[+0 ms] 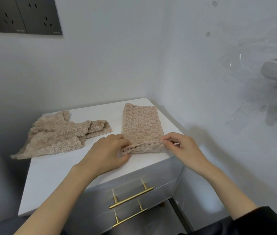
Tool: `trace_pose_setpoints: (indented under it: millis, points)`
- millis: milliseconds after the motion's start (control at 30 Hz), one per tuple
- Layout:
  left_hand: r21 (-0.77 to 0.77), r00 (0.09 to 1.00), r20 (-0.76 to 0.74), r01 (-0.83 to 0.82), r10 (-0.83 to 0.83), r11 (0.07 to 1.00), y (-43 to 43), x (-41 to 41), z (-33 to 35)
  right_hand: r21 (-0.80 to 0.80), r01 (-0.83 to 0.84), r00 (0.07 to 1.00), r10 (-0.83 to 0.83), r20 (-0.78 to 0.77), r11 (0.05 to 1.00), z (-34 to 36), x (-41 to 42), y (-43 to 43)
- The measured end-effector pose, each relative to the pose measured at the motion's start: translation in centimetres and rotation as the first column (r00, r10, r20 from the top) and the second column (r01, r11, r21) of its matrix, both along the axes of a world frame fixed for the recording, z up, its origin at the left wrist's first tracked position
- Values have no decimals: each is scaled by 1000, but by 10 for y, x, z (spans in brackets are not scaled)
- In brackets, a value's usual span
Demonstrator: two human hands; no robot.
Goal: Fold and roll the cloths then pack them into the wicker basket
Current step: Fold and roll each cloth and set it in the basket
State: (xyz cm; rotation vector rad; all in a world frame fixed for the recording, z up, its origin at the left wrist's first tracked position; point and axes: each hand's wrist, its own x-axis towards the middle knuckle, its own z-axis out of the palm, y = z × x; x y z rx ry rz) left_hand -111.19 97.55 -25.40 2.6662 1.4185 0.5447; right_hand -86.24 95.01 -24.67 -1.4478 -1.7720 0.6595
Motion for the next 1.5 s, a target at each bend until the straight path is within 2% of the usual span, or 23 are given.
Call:
trace_pose_setpoints:
  millis: [133,167,267,367,467,567,633,733,833,1100,1133,1200,1300,1433,1500]
  points:
    - [-288,958,263,-37,116,957,11,-2,3,-6,75,997,-74,19,997,-5,1,6]
    - [-328,946,287,-49,149,943,14,-1,1,-7,93,995,-93,37,996,-7,2,8]
    - [-359,931,301,-92,208,929,19,3,-5,31,139,968,-142,209,990,-13,2,11]
    - [-340,925,291,-138,244,930,22,7,-9,127,188,871,-226,437,974,-14,-2,8]
    - [-318,925,273,-173,264,932,24,10,-11,333,183,815,-332,476,925,-5,-13,1]
    - [-310,923,273,-184,272,933,25,11,-13,491,32,839,-290,460,871,-3,-36,-11]
    - [-311,923,266,-192,279,931,26,11,-13,468,-92,824,-196,531,879,-11,-55,-18]
    - [-301,924,253,-208,288,931,27,12,-14,268,-207,714,-42,699,941,-28,-72,-23]
    - [-275,923,221,-251,315,928,26,14,-13,141,-211,701,49,711,967,-33,-64,-19]
    - [-73,919,126,-368,375,927,13,18,-7,80,-119,710,29,704,990,-30,-16,-11]
    - [-16,923,162,-351,349,936,11,18,-6,70,-122,718,39,694,990,-29,-13,-10]
    - [111,961,208,-209,184,972,8,15,-3,71,-145,721,56,691,987,-28,-8,-7]
    - [146,990,123,45,-63,988,5,11,-2,93,-170,727,61,684,981,-24,-3,-3]
    - [43,987,151,42,-48,998,0,3,-7,119,-180,737,54,674,977,-19,4,-1]
    - [14,993,112,29,-30,999,0,-2,-8,120,-178,734,50,677,977,-19,6,0]
